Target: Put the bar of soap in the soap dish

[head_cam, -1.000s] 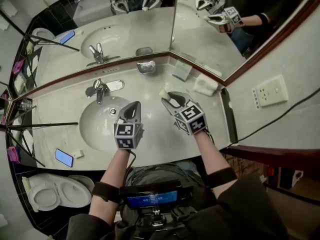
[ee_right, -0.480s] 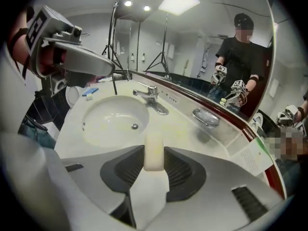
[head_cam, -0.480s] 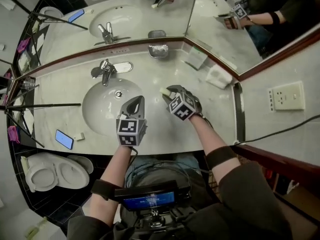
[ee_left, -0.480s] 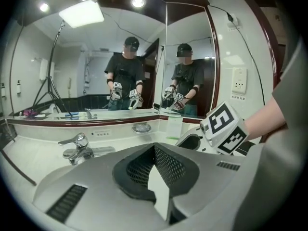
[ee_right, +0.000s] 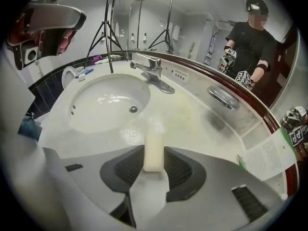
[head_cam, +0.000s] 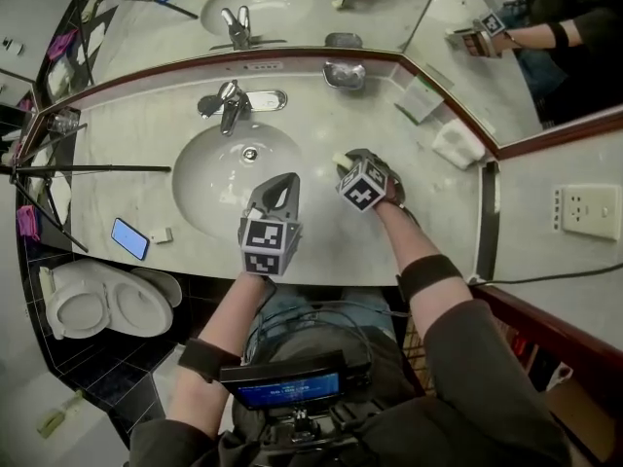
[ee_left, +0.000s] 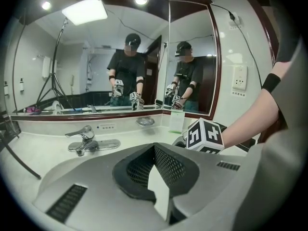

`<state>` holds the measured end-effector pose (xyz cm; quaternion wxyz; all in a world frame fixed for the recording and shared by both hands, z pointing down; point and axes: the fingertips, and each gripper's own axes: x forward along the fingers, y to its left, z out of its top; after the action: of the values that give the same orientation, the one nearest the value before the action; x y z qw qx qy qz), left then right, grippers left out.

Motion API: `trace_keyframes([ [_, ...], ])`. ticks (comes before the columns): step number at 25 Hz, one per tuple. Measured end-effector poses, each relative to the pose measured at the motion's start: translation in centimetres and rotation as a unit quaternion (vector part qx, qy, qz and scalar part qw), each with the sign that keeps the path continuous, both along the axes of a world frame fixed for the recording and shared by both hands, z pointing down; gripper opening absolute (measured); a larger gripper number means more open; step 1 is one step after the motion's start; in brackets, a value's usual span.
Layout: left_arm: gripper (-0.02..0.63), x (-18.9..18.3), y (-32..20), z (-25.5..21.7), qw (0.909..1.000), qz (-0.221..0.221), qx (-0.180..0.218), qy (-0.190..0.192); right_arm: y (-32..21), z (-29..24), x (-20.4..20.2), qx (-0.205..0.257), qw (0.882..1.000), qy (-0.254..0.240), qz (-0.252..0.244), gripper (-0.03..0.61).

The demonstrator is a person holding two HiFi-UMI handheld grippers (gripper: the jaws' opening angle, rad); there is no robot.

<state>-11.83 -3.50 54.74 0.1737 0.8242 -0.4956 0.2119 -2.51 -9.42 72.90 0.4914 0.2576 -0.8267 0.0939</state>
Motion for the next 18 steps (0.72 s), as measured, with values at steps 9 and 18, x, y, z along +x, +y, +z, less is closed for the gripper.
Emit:
trace_keyframes([
  [9, 0.003, -1.2, 0.3, 0.5, 1.0, -0.007, -0.005, 0.003, 0.5, 2.3, 0.4, -0.021, 0.999, 0.028, 0.013, 0.179],
  [18, 0.003, -1.3, 0.1, 0.9, 0.9999, -0.012, -0.009, 0.008, 0.1, 0.3, 0.5, -0.014, 1.0, 0.003, 0.024, 0.179],
])
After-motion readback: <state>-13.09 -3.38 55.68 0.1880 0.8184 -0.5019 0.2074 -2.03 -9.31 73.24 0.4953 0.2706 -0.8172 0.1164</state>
